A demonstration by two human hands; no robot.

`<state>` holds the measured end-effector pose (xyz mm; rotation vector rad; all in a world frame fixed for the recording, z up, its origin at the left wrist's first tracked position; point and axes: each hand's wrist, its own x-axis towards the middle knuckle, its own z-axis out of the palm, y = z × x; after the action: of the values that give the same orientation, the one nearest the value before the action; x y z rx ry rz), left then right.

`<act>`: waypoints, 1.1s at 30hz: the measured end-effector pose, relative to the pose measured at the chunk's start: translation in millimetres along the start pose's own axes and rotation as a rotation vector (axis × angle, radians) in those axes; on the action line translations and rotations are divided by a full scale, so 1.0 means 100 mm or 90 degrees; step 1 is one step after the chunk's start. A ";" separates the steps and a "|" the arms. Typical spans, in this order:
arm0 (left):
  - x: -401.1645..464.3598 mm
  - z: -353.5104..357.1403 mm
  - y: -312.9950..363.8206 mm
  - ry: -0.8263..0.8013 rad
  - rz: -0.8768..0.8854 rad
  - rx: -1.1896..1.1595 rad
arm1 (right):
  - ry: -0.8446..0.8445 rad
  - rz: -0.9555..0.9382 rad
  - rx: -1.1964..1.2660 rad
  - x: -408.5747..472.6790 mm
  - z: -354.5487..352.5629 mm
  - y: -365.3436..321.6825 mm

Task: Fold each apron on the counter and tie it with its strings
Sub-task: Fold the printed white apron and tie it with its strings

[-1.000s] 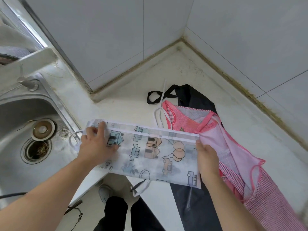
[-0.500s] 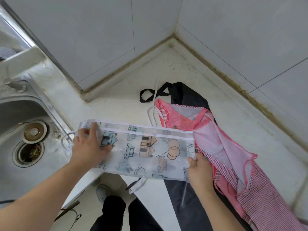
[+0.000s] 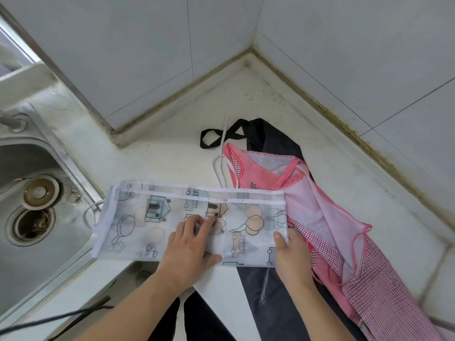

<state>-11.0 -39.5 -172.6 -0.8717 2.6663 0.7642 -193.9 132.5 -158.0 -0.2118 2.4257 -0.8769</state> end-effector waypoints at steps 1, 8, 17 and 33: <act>0.02 0.00 -0.02 -0.005 -0.003 0.002 | -0.002 0.014 0.015 0.00 -0.01 0.04; 0.11 -0.15 0.17 -0.065 -0.079 0.109 | 0.014 0.008 0.054 -0.12 -0.12 0.09; 0.22 -0.22 0.39 -0.137 -0.113 0.139 | -0.056 0.120 0.187 -0.12 -0.51 0.13; 0.30 -0.26 0.37 -0.181 -0.125 0.135 | -0.185 0.143 0.559 -0.69 -0.15 0.00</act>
<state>-59.1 -42.7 -146.4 -0.8789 2.3202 0.5060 -143.9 162.7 -117.7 0.2435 1.5760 -1.5676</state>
